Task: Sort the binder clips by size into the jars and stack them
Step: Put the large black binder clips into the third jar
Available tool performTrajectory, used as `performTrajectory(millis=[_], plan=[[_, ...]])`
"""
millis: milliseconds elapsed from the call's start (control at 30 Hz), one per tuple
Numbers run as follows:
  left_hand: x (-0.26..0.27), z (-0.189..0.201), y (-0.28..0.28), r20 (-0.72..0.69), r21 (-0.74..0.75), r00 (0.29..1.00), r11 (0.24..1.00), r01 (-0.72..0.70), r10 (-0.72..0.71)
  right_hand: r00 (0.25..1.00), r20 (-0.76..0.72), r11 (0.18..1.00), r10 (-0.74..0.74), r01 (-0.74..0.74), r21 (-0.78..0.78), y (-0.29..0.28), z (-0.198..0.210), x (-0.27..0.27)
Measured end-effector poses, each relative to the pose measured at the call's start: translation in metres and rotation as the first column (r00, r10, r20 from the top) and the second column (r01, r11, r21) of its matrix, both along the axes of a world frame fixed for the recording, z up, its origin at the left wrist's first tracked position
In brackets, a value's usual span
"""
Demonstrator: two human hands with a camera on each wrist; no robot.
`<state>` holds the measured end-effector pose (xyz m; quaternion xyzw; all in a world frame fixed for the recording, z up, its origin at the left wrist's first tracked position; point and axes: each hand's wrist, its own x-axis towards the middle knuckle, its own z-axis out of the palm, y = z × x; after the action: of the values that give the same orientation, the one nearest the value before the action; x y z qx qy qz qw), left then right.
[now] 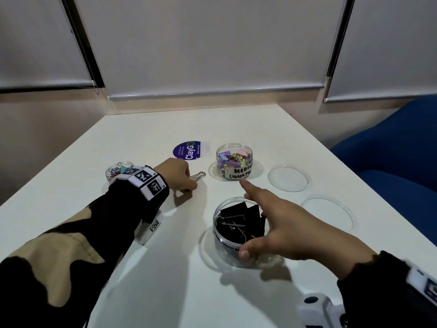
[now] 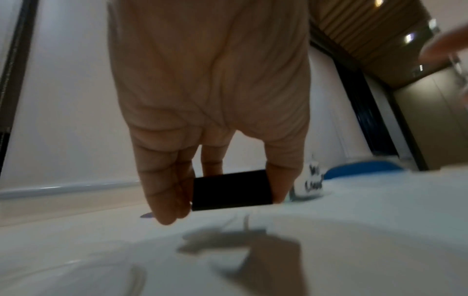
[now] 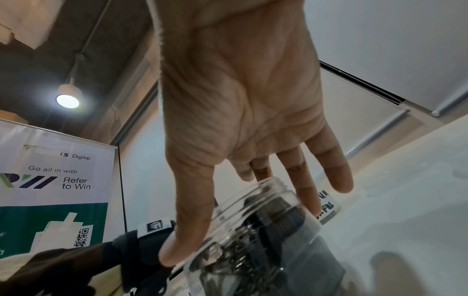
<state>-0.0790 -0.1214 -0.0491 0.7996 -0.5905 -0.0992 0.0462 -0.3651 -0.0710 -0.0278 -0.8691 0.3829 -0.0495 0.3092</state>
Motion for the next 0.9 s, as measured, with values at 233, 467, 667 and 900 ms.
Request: performTrajectory(millis=[233,467,667,900], plan=[[-0.049,0.045,0.062,-0.400,-0.168,0.914,0.986,0.004,-0.072,0.997,0.069,0.998,-0.042,0.040,0.043,0.000,-0.004,-0.001],[-0.129,0.069,0.122,-0.256,-0.244,0.956,0.967,0.079,-0.143,0.988,0.132,0.996,-0.084,0.080,0.036,-0.002,-0.009,0.001],[-0.150,0.053,0.120,-0.039,-0.254,0.993,0.962,0.097,-0.111,0.988,0.136,0.996,-0.078,0.071,0.051,-0.003,-0.008,0.000],[-0.147,0.031,0.117,-0.003,-0.164,0.991,0.977,0.135,-0.137,0.991,0.120,0.997,-0.055,0.049,0.052,-0.003,-0.006,0.000]])
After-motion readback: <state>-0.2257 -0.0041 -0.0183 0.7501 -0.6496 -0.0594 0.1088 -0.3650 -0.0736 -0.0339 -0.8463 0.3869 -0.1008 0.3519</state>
